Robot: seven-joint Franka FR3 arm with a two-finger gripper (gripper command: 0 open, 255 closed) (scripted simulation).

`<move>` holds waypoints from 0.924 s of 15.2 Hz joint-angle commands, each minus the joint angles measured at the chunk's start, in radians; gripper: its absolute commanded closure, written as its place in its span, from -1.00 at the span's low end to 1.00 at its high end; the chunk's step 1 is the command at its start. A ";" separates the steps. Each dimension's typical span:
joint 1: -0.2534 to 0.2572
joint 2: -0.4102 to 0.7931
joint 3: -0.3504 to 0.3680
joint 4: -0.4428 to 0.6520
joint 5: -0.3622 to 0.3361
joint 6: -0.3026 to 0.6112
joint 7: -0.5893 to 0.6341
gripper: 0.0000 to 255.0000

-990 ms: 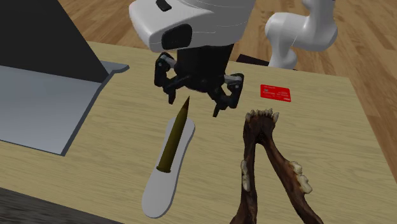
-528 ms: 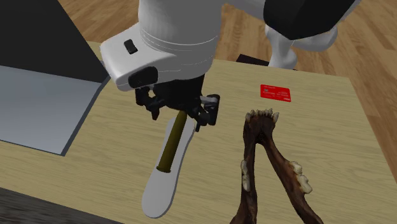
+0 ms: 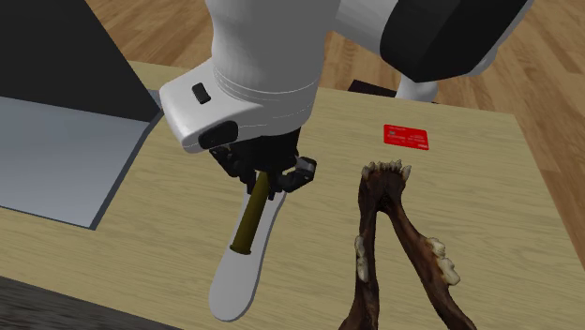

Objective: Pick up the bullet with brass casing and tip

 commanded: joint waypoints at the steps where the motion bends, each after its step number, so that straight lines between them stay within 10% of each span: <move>1: 0.000 0.000 0.000 0.000 0.000 0.000 0.000 1.00; 14: 0.000 -0.003 0.000 0.090 0.002 -0.092 -0.007 1.00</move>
